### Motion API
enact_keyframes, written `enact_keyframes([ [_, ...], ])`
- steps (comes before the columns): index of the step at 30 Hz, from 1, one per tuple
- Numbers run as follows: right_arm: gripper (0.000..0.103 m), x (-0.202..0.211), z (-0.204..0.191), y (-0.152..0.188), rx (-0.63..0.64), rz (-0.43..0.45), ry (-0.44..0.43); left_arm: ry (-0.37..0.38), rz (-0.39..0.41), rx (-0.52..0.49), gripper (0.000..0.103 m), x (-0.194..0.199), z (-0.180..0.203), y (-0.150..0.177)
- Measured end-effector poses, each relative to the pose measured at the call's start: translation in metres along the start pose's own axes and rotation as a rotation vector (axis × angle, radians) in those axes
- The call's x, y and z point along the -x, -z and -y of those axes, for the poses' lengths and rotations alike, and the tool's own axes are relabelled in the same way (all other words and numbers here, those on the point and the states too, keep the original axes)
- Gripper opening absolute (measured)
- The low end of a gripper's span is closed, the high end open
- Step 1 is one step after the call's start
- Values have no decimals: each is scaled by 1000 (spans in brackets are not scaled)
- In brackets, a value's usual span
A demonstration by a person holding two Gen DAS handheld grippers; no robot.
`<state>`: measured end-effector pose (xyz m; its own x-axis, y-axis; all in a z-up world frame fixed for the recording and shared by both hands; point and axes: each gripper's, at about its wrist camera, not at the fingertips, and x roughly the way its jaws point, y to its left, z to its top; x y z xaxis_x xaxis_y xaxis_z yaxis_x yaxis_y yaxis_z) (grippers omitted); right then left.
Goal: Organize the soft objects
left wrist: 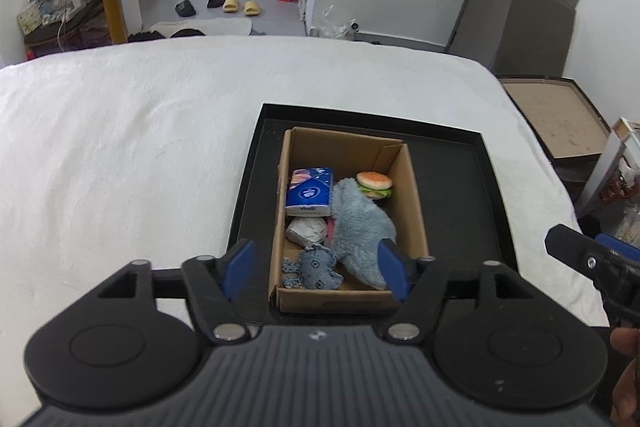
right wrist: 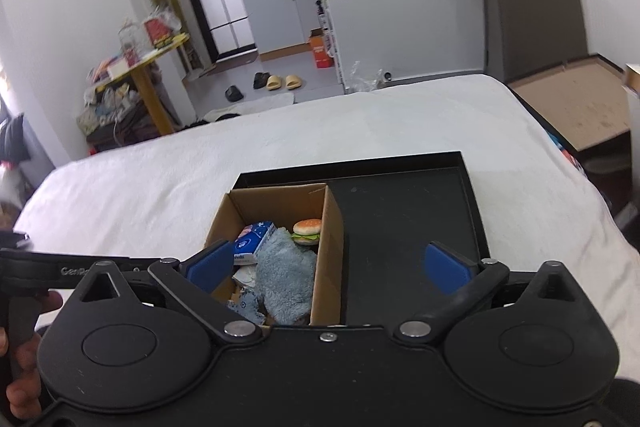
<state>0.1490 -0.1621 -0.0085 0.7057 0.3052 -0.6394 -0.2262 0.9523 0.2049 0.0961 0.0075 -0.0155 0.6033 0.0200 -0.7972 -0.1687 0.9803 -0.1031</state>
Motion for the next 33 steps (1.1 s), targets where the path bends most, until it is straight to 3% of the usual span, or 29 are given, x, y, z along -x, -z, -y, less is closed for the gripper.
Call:
enact_keyframes([
  [5, 103, 15, 6, -1, -80, 0, 9, 6, 29, -32, 92, 23, 8, 3],
  [11, 103, 34, 5, -3, -92, 12, 21, -7, 50, -41, 101, 50, 9, 3],
  [19, 103, 57, 12, -9, -152, 20, 57, -11, 76, -37, 102, 82, 1, 4],
  [33, 103, 107, 8, 2, -101, 23, 109, 20, 121, -62, 102, 130, 3, 19],
])
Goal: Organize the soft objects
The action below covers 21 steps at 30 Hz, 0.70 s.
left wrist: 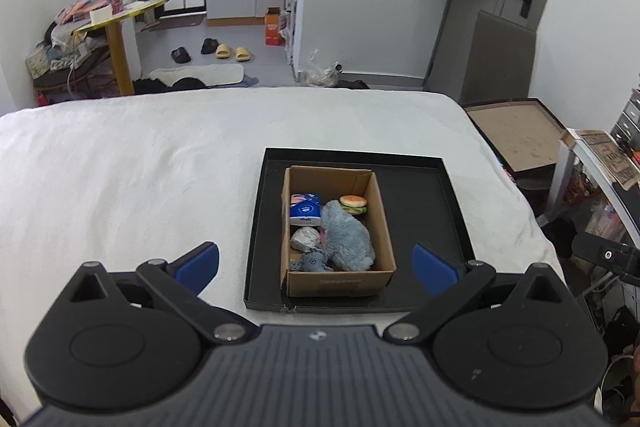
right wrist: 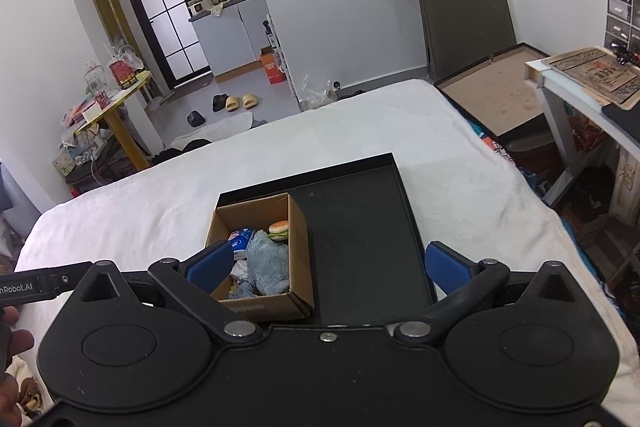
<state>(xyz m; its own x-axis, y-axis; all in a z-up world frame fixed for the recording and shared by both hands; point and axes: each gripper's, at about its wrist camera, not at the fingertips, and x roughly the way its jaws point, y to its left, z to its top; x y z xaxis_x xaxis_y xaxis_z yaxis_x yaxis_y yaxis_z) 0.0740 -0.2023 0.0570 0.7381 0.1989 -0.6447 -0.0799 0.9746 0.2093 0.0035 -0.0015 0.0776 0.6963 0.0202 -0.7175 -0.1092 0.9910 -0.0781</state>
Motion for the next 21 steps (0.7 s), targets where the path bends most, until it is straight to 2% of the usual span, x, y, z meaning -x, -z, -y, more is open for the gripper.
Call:
enact_keyframes([
  [5, 103, 14, -6, 5, 44, 15, 45, 2, 15, -16, 102, 12, 7, 5],
  [10, 103, 21, -3, 9, 31, 21, 51, -7, 18, -38, 102, 20, 14, 16],
  [21, 103, 26, -2, 30, 51, 9, 59, 24, 32, -68, 102, 27, 25, 41],
])
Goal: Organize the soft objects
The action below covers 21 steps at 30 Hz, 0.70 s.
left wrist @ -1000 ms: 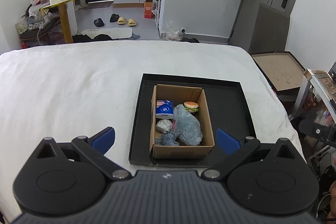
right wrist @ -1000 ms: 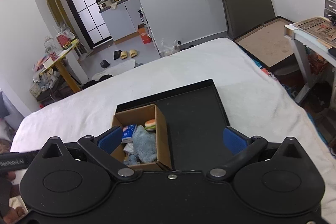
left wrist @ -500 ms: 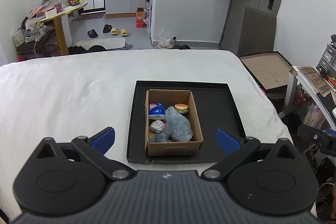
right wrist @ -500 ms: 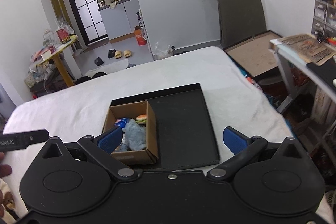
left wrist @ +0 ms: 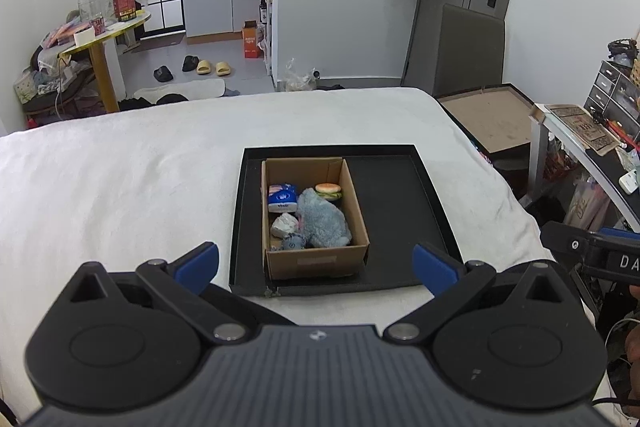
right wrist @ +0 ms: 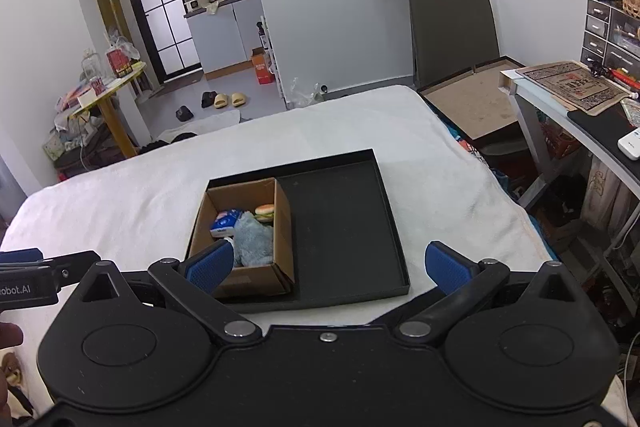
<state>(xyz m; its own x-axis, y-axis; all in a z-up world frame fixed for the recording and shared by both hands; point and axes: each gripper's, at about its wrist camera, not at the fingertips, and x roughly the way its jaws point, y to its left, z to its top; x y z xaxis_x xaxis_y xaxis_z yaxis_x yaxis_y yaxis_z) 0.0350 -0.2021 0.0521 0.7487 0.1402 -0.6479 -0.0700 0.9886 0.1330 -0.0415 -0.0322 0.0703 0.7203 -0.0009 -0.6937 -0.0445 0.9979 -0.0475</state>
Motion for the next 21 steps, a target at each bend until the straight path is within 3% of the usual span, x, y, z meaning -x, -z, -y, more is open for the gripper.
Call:
enact_keyframes([
  [21, 103, -3, -6, 10, 38, -20, -3, -19, -4, 10, 102, 0, -9, 7],
])
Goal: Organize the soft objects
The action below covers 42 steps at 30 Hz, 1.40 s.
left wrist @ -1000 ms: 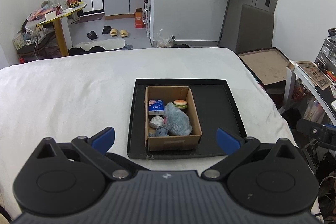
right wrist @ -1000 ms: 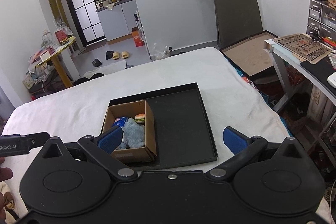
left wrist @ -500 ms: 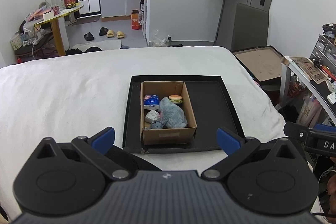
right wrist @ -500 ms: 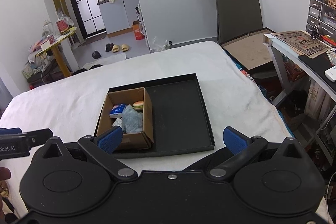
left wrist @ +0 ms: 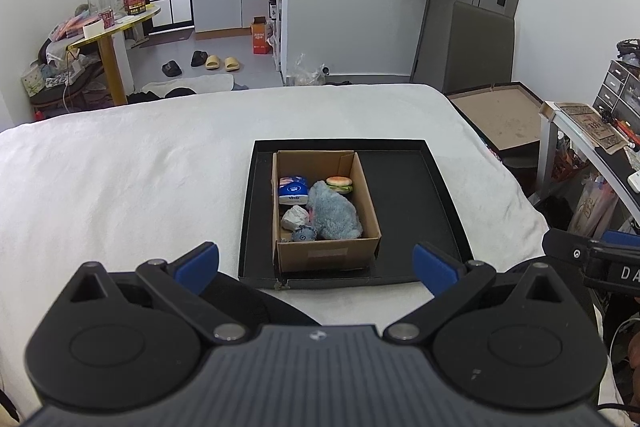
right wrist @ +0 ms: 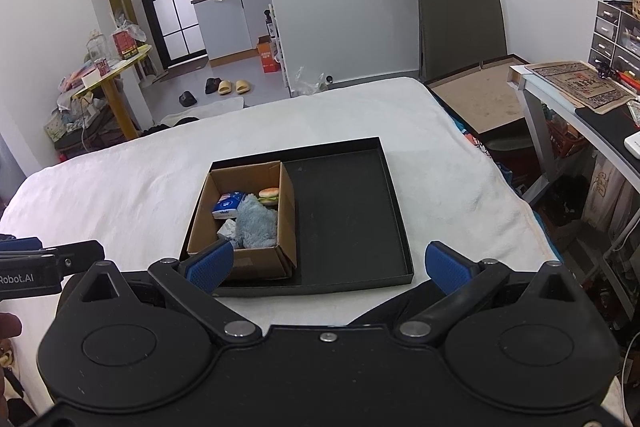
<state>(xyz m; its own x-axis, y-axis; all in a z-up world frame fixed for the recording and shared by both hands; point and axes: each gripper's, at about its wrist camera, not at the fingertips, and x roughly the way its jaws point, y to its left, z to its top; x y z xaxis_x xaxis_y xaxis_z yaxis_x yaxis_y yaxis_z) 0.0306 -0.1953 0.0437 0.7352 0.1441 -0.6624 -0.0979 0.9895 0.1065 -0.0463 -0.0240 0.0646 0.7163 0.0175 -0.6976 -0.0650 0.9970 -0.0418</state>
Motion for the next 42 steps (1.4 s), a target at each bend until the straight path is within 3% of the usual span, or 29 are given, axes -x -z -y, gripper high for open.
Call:
enact_keyframes([
  [4, 103, -1, 1, -3, -22, -18, -29, 5, -2, -10, 102, 0, 1, 1],
  [42, 103, -5, -8, 5, 11, -28, 11, 0, -13, -24, 102, -2, 4, 4],
])
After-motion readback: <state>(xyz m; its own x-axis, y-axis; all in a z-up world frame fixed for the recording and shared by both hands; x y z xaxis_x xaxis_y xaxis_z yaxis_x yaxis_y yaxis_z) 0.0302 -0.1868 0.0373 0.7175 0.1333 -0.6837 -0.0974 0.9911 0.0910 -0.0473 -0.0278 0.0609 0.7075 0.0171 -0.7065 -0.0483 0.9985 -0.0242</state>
